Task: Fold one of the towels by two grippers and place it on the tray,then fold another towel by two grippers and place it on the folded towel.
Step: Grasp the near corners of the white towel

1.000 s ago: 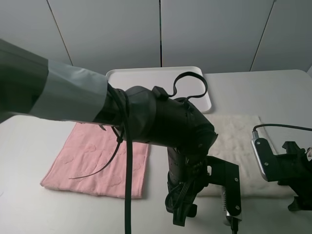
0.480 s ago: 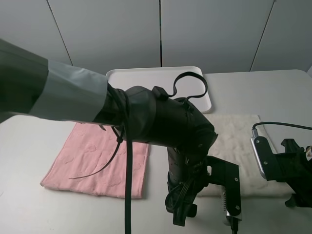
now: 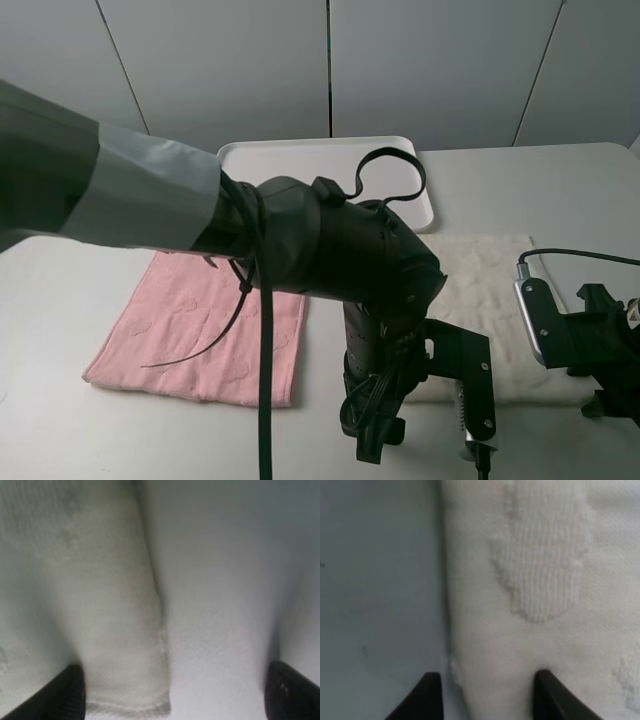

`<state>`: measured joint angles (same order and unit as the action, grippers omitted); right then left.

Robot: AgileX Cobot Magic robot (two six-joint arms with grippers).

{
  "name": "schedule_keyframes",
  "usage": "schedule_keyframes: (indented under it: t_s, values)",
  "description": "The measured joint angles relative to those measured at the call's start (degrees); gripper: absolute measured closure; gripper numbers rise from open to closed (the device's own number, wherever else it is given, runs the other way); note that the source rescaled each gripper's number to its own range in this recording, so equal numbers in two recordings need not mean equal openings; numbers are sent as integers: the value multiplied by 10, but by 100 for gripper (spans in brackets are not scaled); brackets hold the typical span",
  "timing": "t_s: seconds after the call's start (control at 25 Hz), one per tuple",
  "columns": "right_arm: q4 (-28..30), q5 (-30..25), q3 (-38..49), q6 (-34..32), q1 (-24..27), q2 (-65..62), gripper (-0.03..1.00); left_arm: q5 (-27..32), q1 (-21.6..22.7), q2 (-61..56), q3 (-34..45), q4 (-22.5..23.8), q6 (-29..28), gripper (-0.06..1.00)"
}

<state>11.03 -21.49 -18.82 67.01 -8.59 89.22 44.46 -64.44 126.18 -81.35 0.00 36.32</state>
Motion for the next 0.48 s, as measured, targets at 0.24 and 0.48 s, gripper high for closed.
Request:
schedule_keyframes:
  t_s: [0.24,0.48]
  values:
    - [0,1,0,-1,0,0,85,0,0,0,0,0,-4,-4]
    - [0,0,0,-4,0,0,97,0,0,0,0,0,-3,-4]
